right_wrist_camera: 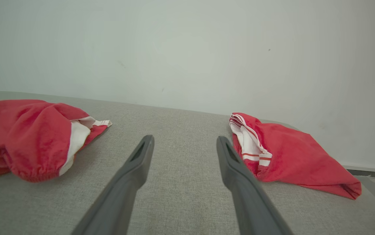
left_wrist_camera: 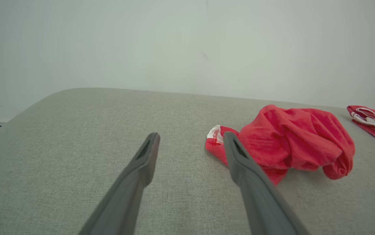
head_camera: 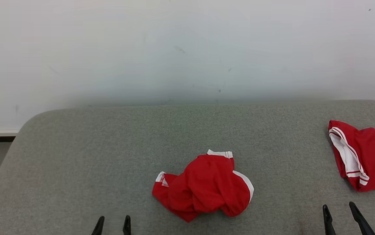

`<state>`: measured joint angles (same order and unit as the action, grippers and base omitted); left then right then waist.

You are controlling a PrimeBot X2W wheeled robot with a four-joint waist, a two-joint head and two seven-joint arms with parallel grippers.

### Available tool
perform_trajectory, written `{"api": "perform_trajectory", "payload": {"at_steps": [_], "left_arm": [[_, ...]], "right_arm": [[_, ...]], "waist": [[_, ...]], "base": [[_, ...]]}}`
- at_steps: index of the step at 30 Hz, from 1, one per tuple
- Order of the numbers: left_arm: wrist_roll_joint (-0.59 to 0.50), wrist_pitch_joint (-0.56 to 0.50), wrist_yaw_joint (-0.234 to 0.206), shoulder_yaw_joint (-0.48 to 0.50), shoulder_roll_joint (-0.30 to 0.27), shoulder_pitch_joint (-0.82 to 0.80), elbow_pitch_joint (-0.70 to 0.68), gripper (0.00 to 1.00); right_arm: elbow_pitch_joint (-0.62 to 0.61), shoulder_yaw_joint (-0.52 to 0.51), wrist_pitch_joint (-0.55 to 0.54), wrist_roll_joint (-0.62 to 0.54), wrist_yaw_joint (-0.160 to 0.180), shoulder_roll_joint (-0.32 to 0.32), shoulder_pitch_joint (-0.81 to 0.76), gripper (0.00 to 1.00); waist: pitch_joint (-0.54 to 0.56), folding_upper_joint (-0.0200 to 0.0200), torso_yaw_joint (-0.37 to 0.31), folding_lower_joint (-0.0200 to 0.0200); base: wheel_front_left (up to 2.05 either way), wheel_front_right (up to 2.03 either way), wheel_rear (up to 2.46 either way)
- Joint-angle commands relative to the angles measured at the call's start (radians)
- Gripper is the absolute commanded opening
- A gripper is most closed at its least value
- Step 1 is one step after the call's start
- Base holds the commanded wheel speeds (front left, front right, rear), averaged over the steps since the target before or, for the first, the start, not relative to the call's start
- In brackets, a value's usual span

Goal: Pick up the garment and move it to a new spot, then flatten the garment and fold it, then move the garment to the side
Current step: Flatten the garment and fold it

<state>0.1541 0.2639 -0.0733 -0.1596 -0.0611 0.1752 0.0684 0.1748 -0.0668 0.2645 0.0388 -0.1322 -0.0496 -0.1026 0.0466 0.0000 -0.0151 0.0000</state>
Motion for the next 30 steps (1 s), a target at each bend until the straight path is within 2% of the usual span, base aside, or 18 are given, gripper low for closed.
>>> {"api": "perform_trajectory", "payload": {"at_steps": [1,13,24,30], "left_arm": [[-0.007,0.000,0.008,0.009,0.003,0.010,-0.001,1.00],[-0.021,0.000,0.026,0.028,0.009,0.002,0.007,1.00],[-0.008,0.000,0.013,0.017,0.009,-0.006,0.000,1.00],[-0.024,0.000,0.015,0.000,0.009,-0.030,-0.017,1.00]], "right_arm": [[0.006,0.002,-0.001,0.007,0.003,-0.002,-0.008,1.00],[0.012,0.014,-0.001,0.014,0.003,-0.002,-0.006,1.00],[0.015,0.016,-0.001,0.012,0.003,-0.002,-0.001,1.00],[0.008,0.023,-0.001,0.012,0.003,-0.002,0.019,1.00]], "waist": [[0.002,0.0000,0.005,0.0000],[-0.002,0.0000,0.005,0.0000],[0.000,0.0000,0.000,0.0000],[-0.003,0.0000,-0.028,0.0000]], "base": [[0.00,0.00,0.00],[0.00,0.00,0.00],[0.00,0.00,0.00],[0.00,0.00,0.00]]}}
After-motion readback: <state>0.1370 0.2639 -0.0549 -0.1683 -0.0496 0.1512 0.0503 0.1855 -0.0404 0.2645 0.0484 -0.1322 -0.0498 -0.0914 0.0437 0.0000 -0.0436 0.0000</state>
